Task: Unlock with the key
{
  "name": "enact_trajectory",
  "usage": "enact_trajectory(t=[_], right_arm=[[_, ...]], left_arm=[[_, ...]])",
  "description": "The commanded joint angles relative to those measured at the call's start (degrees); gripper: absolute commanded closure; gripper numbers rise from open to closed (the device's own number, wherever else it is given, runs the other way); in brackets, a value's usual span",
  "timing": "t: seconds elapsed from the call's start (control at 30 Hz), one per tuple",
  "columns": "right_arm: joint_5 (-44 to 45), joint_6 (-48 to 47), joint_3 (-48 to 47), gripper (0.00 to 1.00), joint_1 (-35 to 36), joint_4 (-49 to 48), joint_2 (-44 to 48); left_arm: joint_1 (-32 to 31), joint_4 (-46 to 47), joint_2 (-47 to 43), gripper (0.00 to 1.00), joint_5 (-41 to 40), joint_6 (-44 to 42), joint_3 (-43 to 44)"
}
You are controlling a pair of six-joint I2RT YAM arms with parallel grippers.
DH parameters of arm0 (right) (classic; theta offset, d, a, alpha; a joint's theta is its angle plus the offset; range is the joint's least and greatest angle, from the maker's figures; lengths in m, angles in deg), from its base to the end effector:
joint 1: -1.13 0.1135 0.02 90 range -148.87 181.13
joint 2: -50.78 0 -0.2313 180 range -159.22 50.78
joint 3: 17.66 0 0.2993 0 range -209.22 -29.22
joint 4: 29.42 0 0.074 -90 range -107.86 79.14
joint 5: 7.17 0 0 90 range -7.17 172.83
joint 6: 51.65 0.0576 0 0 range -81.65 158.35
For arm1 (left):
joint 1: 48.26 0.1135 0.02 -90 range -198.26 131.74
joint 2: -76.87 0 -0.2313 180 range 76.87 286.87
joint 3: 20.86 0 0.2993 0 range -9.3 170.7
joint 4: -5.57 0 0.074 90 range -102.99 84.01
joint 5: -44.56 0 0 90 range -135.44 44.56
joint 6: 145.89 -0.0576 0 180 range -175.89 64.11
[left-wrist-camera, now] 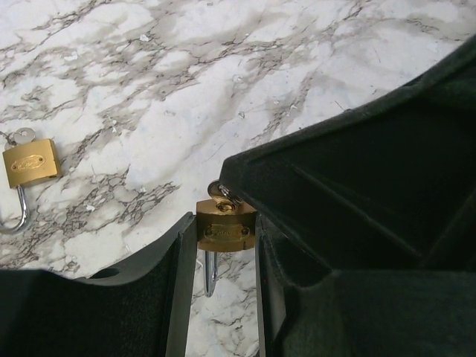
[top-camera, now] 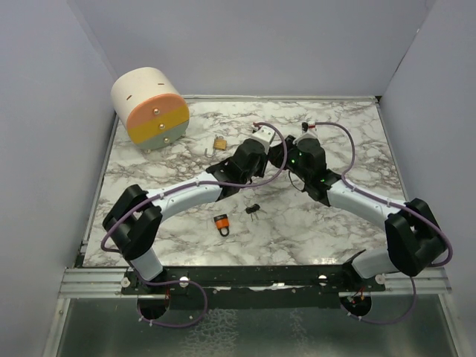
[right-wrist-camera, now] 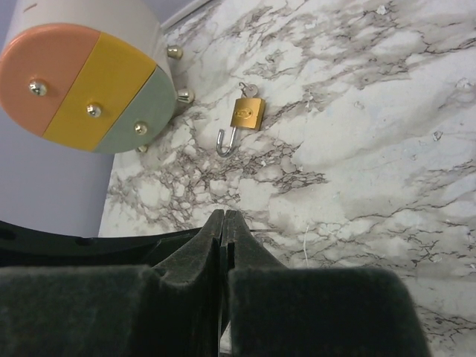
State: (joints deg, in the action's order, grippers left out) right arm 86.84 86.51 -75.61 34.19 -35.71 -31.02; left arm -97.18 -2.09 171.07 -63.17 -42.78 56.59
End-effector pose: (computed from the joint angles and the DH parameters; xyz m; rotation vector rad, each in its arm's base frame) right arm 0.3258 0.2072 0.1818 0.3103 1.9549 0.8907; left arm 0.3029 -0.3208 0.2047 0.4208 1.9519 -0.3940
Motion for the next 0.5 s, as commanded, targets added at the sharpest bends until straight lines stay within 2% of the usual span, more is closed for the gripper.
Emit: enact_trajectory(t=[0.0, 0.07, 0.13, 0.23, 0.47], right_arm=[[-5.1, 1.0, -0.6, 0.99, 2.2, 2.6, 0.1], [-4.8, 0.6, -0.3, 0.95, 2.2, 1.7, 0.5], [-4.1, 0.0, -0.2, 0.83, 1.9, 1.4, 1.0], [-2.6, -0.9, 0.0, 0.70, 1.0, 1.0, 2.1], [-0.4, -4.9, 0.4, 0.55, -3.1, 3.0, 4.7]], left_arm=[[0.7, 3.0, 0.7, 1.00, -2.4, 2.8, 2.9], [1.1, 1.9, 1.4, 1.00, -1.6, 4.1, 3.0], [1.8, 0.5, 2.1, 1.00, -0.4, 5.7, 3.2], [3.3, -0.3, 2.7, 1.00, 1.7, 7.8, 2.3], [6.6, -1.1, 4.2, 1.00, 5.1, 11.5, 1.0]])
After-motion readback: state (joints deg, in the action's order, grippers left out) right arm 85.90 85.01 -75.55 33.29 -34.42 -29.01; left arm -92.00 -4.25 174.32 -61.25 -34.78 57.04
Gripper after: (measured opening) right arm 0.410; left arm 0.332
